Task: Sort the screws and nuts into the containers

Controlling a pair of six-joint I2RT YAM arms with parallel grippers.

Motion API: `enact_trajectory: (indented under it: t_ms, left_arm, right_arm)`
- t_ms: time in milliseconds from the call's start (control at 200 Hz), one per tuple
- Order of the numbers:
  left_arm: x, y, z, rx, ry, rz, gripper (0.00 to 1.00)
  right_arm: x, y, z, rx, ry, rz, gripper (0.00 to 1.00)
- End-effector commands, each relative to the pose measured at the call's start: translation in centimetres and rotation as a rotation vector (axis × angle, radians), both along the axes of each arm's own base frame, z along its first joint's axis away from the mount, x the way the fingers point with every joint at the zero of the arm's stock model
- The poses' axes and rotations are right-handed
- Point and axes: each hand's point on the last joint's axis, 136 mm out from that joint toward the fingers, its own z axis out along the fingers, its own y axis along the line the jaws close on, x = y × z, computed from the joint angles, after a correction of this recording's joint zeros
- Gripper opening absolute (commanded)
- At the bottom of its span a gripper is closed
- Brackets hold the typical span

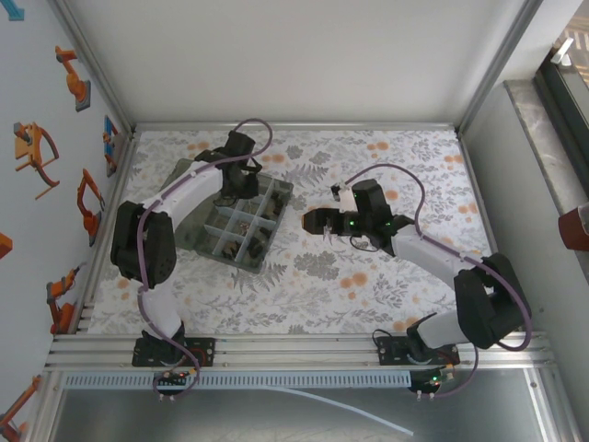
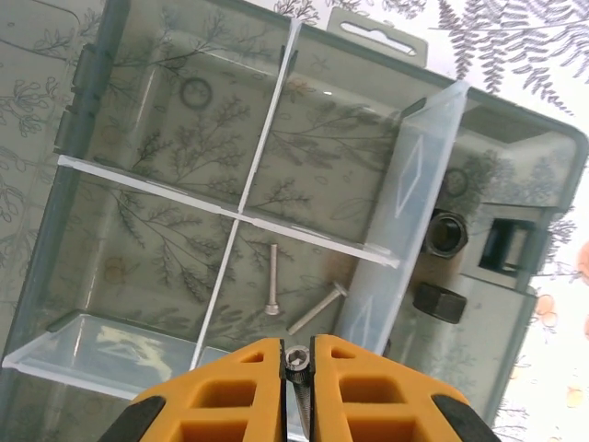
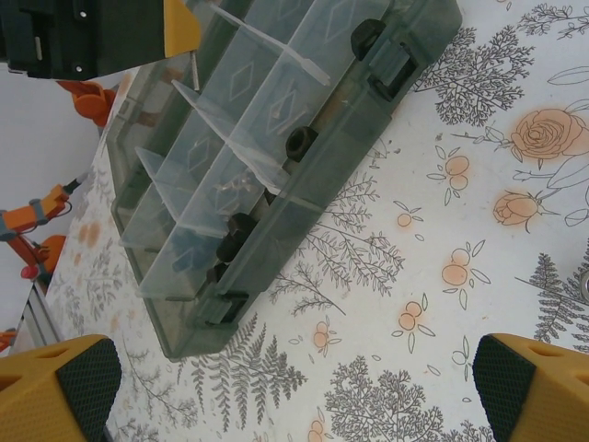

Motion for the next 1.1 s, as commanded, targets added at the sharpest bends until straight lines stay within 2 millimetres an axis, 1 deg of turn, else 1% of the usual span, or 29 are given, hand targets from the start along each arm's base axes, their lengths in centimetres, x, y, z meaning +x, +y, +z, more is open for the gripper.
enact_trajectory:
  t_ms: [0,115,225,391,556,706,761,781,826,931,1021,1097]
  left_arm:
    - [0.0,0.8,-1.5,0.08,0.038,-0.03,0.07]
    - [0.0,1.1,-2.5,0.104,0.053,-0.027,0.09]
    - [0.0,1.1,-2.7,0.112,0.054,-0.032,0.1]
    - [-0.1,0.5,-2.0,0.118,0.029,-0.043,0.14]
    - [-0.3,0.1,-1.9,0.116,0.028,-0.05,0.16]
    - [-0.2,-0.6,-0.8,0.116,-0.004,-0.061,0.21]
    - [-0.3,-1.1,-0.3,0.111,-0.018,-0.074,0.21]
    - [-0.3,-1.5,0.0,0.099,-0.028,-0.084,0.22]
    - [-0.3,-3.1,0.8,0.057,-0.056,-0.121,0.22]
    - [-1.0,-8.2,2.3,-0.094,-0.09,-0.239,0.24]
    - [-1.7,-12.4,2.1,-0.229,-0.059,-0.312,0.25]
    - [-2.2,-15.4,1.5,-0.272,-0.044,-0.372,0.25]
  right_arm:
    - [0.2,0.2,1.0,0.008,-0.034,0.015,1.0]
    - [0.1,-0.2,1.0,0.0,-0.042,0.006,1.0]
    - [-0.1,-0.1,0.9,-0.003,-0.038,0.013,0.99]
    - [0.0,0.0,1.1,-0.005,-0.043,0.026,1.0]
    - [-0.1,0.1,1.3,0.0,-0.047,0.03,1.0]
    - [-0.4,-0.3,1.2,-0.007,-0.049,0.023,0.99]
    - [-0.6,-0.5,1.1,-0.01,-0.049,0.021,1.0]
    - [-0.7,-0.6,1.1,-0.012,-0.048,0.02,1.0]
    - [-0.7,-1.2,0.7,-0.024,-0.033,-0.002,1.0]
    - [-0.7,-3.0,-0.5,-0.039,0.007,-0.066,0.99]
    - [-1.1,-4.7,-0.7,-0.04,0.002,-0.109,1.0]
    - [-1.7,-6.3,-0.8,-0.053,0.002,-0.155,1.0]
